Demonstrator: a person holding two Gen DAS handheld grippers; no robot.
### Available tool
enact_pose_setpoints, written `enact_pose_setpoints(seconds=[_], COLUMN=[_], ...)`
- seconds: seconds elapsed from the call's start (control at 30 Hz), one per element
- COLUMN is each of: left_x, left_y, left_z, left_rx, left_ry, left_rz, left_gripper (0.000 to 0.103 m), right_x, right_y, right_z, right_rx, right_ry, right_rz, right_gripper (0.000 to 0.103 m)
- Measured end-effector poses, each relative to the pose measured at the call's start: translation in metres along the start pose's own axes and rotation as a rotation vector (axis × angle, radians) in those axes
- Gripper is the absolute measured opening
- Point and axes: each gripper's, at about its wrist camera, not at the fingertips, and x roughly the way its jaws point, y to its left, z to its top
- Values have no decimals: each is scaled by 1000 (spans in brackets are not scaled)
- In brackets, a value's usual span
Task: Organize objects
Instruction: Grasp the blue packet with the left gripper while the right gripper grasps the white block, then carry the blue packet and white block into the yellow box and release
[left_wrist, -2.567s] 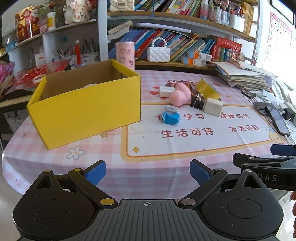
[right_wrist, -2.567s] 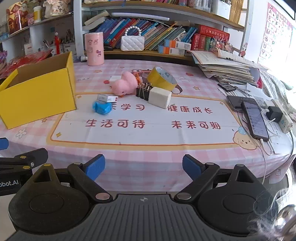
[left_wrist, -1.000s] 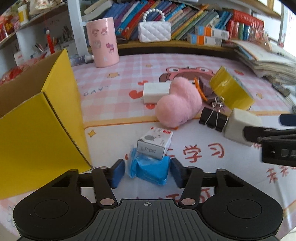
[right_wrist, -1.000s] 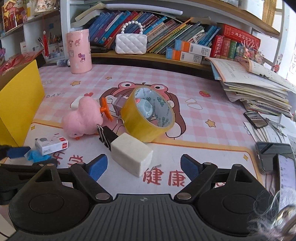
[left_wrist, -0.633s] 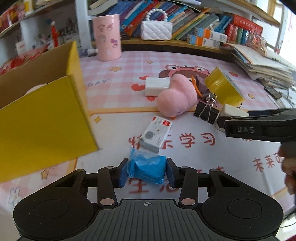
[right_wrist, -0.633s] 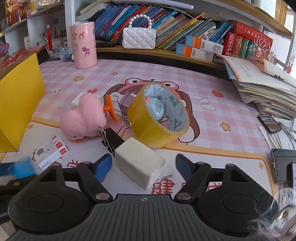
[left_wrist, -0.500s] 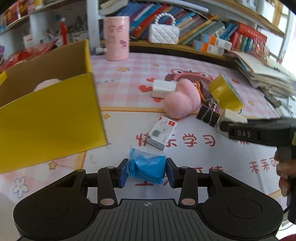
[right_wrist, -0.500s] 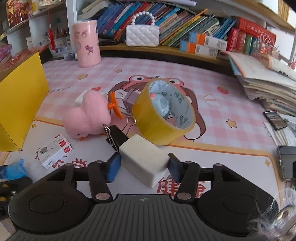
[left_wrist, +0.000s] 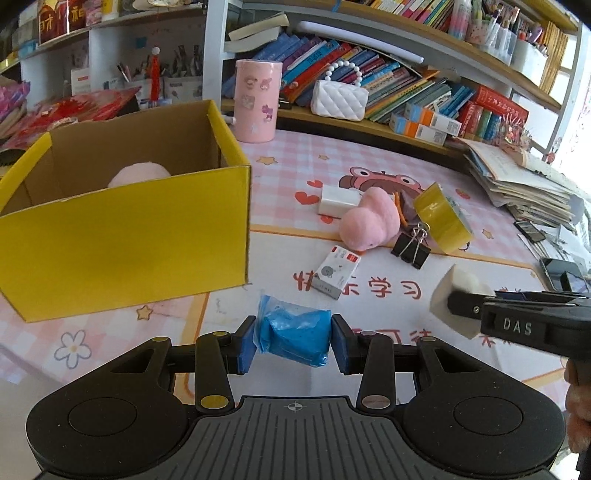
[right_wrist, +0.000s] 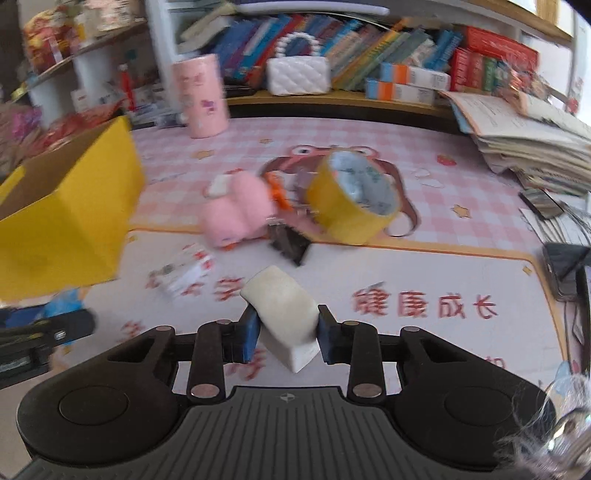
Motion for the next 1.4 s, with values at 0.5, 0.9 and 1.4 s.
enact_pose_setpoints(seconds=[0.5, 0.9, 1.4], left_x=[-56, -100, -138], left_y=[57, 95, 125], left_z=[-33, -61, -85], left_rx=[-50, -73, -79], left_ry=[-33, -53, -78], left_rz=[47, 89, 103], left_gripper=[39, 39, 39], right_x=[-34, -56, -83], right_y=[95, 154, 198], right_z=[-25, -53, -80], right_rx=[-194, -242, -268], right_ry=[-17, -12, -25], right_rz=[124, 178, 203], right_gripper=[30, 30, 30])
